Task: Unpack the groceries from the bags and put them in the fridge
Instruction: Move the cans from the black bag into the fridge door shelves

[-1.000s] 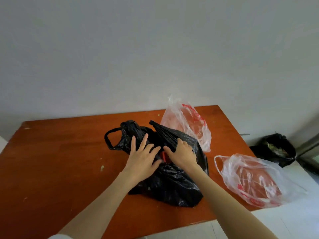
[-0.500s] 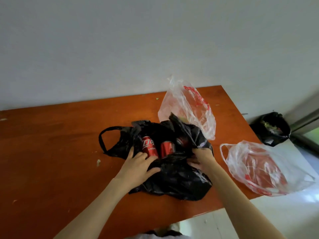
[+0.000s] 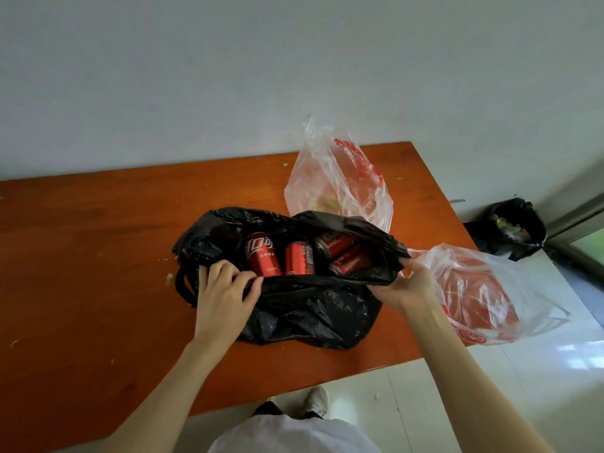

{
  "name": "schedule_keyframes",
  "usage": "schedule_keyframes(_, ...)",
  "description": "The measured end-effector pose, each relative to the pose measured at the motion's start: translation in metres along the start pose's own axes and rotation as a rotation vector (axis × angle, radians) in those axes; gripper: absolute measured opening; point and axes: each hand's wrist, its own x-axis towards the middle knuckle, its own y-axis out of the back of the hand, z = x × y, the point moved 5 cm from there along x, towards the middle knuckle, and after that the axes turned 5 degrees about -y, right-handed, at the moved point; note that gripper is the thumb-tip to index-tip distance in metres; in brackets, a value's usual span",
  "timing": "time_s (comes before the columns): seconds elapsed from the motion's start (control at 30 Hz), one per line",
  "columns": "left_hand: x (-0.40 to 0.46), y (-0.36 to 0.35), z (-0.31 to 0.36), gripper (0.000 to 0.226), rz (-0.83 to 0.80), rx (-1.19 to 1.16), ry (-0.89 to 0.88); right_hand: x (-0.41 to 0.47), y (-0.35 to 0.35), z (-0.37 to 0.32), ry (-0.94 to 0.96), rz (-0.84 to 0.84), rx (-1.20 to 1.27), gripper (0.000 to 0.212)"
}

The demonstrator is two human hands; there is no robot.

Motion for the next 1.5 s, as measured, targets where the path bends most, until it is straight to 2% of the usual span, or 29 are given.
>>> schedule_keyframes(0.13,0.001,-0.001,0.002,0.052,0.028,-0.123,0.094,-0.002,0.002,-0.007,0.04,-0.038,-0.102,0.032)
schedule_keyframes(0.17,-0.002,-0.002,0.004,0.049,0.031,-0.144,0.124,-0.001,0.006,-0.007,0.039,-0.044,-0.118,0.044)
schedule_keyframes(0.27,-0.018,-0.01,0.015,0.022,-0.006,-0.106,0.135,0.006,0.022,-0.003,-0.003,-0.066,-0.279,0.083)
schedule_keyframes(0.33,-0.031,-0.019,0.019,0.021,-0.098,-0.034,0.185,0.012,0.032,0.0,0.007,-0.061,-0.495,0.089)
schedule_keyframes(0.4,-0.045,-0.028,0.02,0.024,-0.214,-0.014,0.275,0.016,0.04,0.0,0.023,0.003,-0.652,0.086)
schedule_keyframes(0.47,-0.059,-0.035,0.023,0.023,-0.287,-0.015,0.298,0.022,0.053,-0.004,0.065,0.158,-0.794,0.082)
schedule_keyframes(0.57,-0.071,-0.038,0.02,0.022,-0.306,-0.106,0.419,0.023,0.069,-0.016,0.226,0.461,-1.121,0.055)
schedule_keyframes(0.67,-0.077,-0.041,0.013,0.025,-0.293,-0.277,0.621,0.027,0.081,-0.014,0.153,0.493,-1.058,0.042)
schedule_keyframes(0.73,-0.078,-0.044,0.014,0.028,-0.263,-0.397,0.708,0.025,0.085,-0.013,0.095,0.467,-0.959,0.042)
schedule_keyframes(0.83,-0.076,-0.049,0.023,0.054,-0.335,-0.568,0.816,0.019,0.096,-0.014,0.026,0.457,-0.855,0.034)
schedule_keyframes(0.93,-0.066,-0.058,0.042,0.068,-0.56,-0.369,0.588,0.016,0.107,-0.007,-0.123,0.402,-0.608,0.029)
schedule_keyframes(1.03,-0.061,-0.068,0.056,0.056,-0.666,-0.295,0.434,0.012,0.102,-0.001,-0.126,0.336,-0.252,0.022)
schedule_keyframes(1.1,-0.063,-0.071,0.059,0.037,-0.663,-0.292,0.395,0.013,0.101,0.003,-0.118,0.301,-0.106,0.028)
schedule_keyframes(1.2,-0.067,-0.065,0.062,0.013,-0.574,-0.254,0.3,0.023,0.105,0.006,-0.124,0.242,-0.002,0.036)
schedule_keyframes(1.3,-0.069,-0.057,0.066,0.007,-0.444,-0.28,0.14,0.034,0.108,-0.001,0.036,0.197,0.078,0.039)
schedule_keyframes(1.37,-0.073,-0.057,0.068,0.015,-0.387,-0.3,0.011,0.036,0.107,-0.012,0.283,0.156,-0.121,0.041)
schedule_keyframes(1.4,-0.075,-0.057,0.07,0.018,-0.374,-0.294,-0.047,0.032,0.107,-0.016,0.42,0.165,-0.305,0.051)
schedule_keyframes(1.47,-0.079,-0.056,0.074,0.023,-0.388,-0.268,-0.114,0.021,0.104,-0.014,0.595,0.198,-0.801,0.082)
schedule_keyframes(1.5,-0.081,-0.056,0.075,0.024,-0.398,-0.274,-0.114,0.019,0.1,-0.01,0.641,0.193,-1.059,0.09)
